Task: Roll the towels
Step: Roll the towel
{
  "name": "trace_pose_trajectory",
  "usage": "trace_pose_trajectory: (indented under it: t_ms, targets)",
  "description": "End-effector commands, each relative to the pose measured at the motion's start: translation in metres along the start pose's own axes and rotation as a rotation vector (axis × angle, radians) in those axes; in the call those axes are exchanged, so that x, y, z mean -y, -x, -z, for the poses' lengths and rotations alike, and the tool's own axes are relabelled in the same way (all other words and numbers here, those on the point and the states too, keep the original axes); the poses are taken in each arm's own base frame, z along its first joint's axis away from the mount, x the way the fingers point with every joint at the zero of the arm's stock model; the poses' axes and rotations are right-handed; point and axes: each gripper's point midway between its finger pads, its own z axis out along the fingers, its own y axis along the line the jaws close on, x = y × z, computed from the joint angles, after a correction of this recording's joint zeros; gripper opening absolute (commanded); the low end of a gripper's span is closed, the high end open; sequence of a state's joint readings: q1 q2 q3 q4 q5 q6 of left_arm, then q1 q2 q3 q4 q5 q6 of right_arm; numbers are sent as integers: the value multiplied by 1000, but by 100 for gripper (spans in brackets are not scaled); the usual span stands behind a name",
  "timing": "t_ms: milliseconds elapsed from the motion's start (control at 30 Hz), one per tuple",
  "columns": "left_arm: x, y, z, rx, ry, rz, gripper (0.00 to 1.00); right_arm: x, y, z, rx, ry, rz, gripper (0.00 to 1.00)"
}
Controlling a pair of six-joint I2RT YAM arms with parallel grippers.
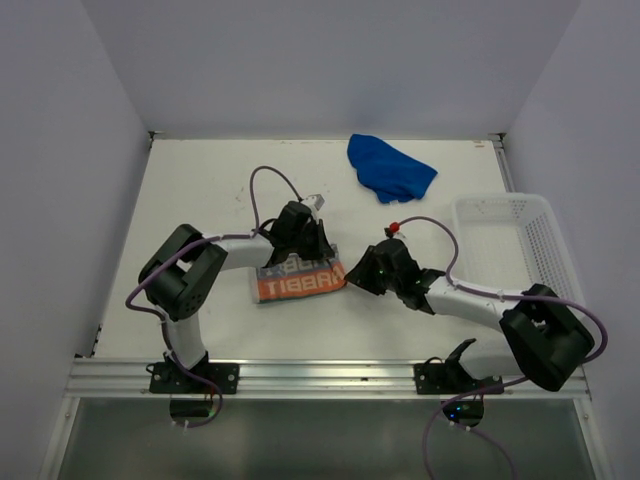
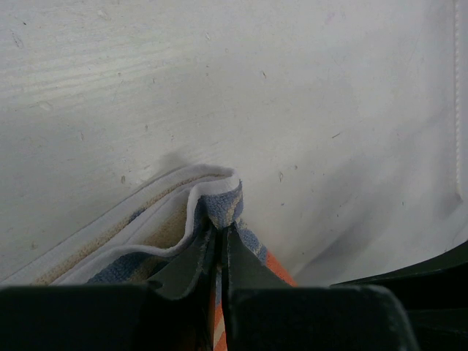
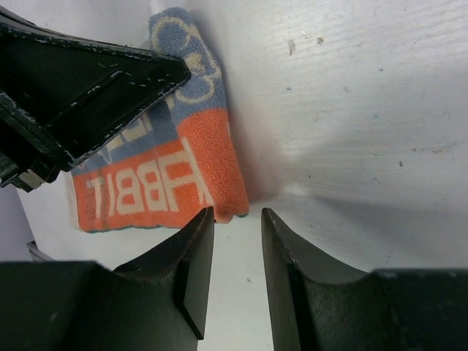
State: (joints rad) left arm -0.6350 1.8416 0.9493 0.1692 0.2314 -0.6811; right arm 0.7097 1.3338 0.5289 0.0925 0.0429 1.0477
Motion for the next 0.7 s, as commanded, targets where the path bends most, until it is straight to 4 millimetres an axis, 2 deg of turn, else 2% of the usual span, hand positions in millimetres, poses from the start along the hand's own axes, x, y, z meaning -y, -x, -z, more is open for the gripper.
trace_pose_trajectory:
  t_ms: [0, 133, 467, 667]
  targets:
    - [10, 22, 10, 78, -34, -4, 0, -5, 14, 5, 60, 32, -50, 36]
    - [10, 21, 11, 80, -35, -2, 0, 4, 15, 3, 57, 7, -79, 37]
    - [10, 23, 13, 87, -32, -3, 0, -12, 3, -15, -37, 64, -48, 34]
    - [8, 21, 12, 87, -27, -1, 0, -12, -2, -18, -60, 73, -30, 34]
